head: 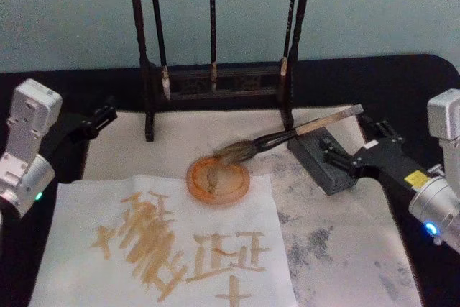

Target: Pick up the brush from the inkstone, write on the paper, then place the brush back to its original position.

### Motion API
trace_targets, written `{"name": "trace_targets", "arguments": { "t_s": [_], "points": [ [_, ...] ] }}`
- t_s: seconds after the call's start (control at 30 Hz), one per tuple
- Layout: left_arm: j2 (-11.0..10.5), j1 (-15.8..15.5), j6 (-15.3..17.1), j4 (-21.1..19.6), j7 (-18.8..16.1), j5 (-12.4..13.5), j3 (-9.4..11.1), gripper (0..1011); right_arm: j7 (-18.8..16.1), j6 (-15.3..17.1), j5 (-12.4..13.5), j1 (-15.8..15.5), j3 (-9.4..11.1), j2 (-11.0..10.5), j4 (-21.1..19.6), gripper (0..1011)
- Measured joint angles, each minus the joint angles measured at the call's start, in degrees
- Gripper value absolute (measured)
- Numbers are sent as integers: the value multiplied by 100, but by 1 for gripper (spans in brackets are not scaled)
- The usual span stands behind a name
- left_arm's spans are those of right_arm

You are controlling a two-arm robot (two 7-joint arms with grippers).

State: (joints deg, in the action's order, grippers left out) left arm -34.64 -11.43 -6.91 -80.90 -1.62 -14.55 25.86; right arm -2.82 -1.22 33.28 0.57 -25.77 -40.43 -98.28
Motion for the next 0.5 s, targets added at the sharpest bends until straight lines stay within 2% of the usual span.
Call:
{"name": "trace_targets", "arguments": {
  "t_s": [0.2,0.5],
  "points": [
    [0,0,0,0,0,0,0,1002,-140,-64,-252,-70,-75,-13,-160,1002],
    [0,0,0,0,0,0,0,1002,-346,-119,-475,-92,-132,37,-204,1002]
  ]
}}
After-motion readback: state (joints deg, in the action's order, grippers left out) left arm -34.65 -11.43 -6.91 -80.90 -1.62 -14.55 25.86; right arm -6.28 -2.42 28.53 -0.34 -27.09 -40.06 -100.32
